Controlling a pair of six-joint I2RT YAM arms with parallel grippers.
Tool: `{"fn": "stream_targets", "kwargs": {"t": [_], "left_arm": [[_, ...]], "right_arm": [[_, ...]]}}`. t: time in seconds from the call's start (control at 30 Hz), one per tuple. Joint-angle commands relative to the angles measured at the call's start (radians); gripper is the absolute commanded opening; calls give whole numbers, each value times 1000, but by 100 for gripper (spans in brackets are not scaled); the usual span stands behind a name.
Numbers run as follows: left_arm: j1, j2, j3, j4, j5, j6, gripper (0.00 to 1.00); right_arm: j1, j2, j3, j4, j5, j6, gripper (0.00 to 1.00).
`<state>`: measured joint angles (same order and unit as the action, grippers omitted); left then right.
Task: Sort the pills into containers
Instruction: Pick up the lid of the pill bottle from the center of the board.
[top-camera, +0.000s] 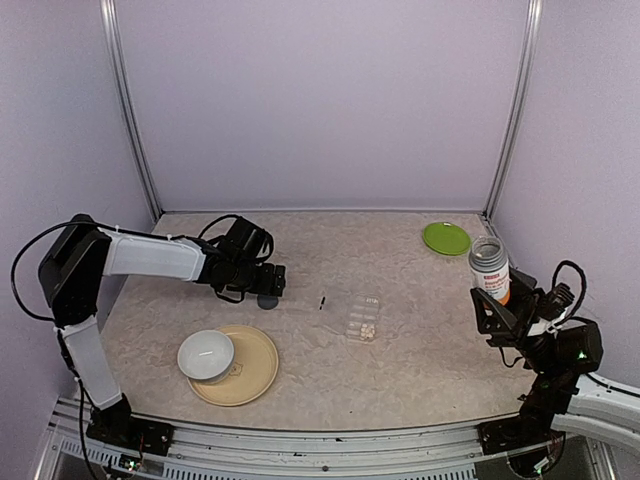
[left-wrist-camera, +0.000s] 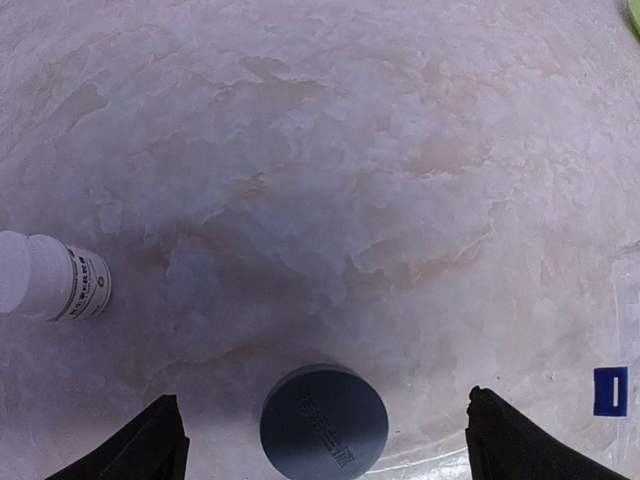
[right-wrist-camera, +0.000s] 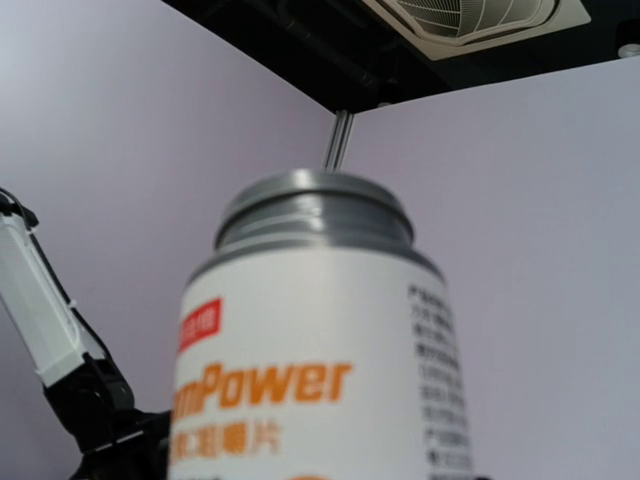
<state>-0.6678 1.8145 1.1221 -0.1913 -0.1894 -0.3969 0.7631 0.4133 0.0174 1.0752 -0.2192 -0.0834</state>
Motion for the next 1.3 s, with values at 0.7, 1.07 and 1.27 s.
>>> {"fn": "stream_targets", "kwargs": {"t": [0.7,1.07,1.27], "left_arm": [[6,118,33,-13,32,26,73],[-2,123,24,-21,24,26,69],[-3,129,25,-22,28,26,63]], "right_arm": [[5,-10,9,-79,20,-3,11],[5,-13,9,-85,24,1,11],[5,-16,9,-90,24,3,11]]}}
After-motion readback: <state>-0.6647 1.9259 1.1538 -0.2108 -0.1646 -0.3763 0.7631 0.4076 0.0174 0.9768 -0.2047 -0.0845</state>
